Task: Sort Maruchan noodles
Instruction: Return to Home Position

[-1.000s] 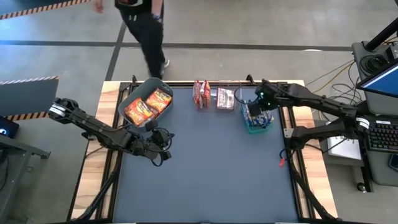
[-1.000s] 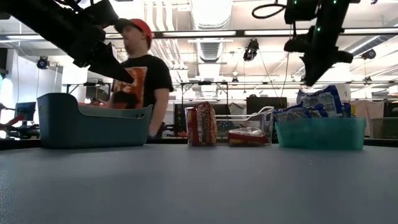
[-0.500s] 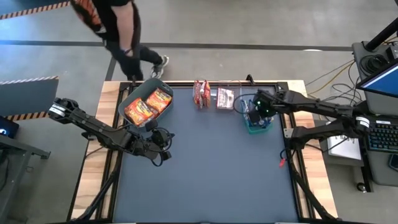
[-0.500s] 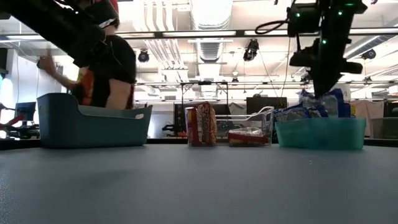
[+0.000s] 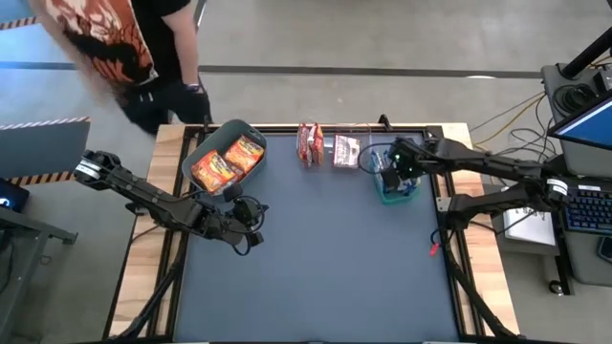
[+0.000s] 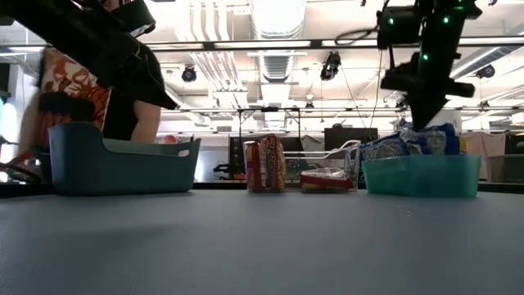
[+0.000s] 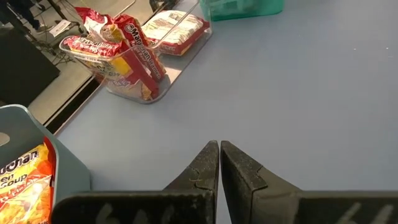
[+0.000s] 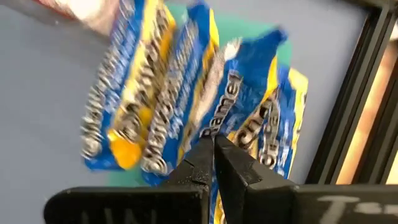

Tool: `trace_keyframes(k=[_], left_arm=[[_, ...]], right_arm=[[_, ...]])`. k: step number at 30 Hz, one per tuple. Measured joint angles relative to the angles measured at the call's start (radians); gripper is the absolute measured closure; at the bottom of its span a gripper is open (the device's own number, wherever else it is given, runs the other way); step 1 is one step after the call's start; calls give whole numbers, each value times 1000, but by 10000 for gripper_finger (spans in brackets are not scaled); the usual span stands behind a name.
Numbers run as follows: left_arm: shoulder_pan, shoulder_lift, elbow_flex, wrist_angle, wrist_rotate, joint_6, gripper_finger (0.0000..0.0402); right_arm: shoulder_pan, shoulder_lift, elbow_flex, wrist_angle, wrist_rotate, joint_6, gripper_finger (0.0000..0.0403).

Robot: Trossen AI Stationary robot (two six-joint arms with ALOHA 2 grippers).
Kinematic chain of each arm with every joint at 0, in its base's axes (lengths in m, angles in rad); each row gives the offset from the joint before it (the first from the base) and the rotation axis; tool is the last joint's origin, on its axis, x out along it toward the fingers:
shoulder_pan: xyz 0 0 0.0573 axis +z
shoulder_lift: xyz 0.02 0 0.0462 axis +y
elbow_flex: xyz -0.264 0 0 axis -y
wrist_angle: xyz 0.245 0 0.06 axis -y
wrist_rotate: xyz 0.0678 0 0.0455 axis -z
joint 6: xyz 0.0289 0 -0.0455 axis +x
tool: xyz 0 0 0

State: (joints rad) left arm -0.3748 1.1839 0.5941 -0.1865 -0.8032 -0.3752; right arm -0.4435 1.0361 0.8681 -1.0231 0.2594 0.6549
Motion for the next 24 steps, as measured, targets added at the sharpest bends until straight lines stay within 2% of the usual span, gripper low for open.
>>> trace_keyframes(k=[7,11,17,24], left_arm=[[0,0,0,5,0,0,402],[0,0,0,6,0,0,402],[0,0,0,7,0,0,402],[0,-29,0,-11,0,33,402]], right_arm=[[-2,1,40,9,56,-27,394],[-2,1,18,19,109,-31,394],[-2,-1,-38,111,120,-62,394],[0,-63,36,68,160,-76,394]])
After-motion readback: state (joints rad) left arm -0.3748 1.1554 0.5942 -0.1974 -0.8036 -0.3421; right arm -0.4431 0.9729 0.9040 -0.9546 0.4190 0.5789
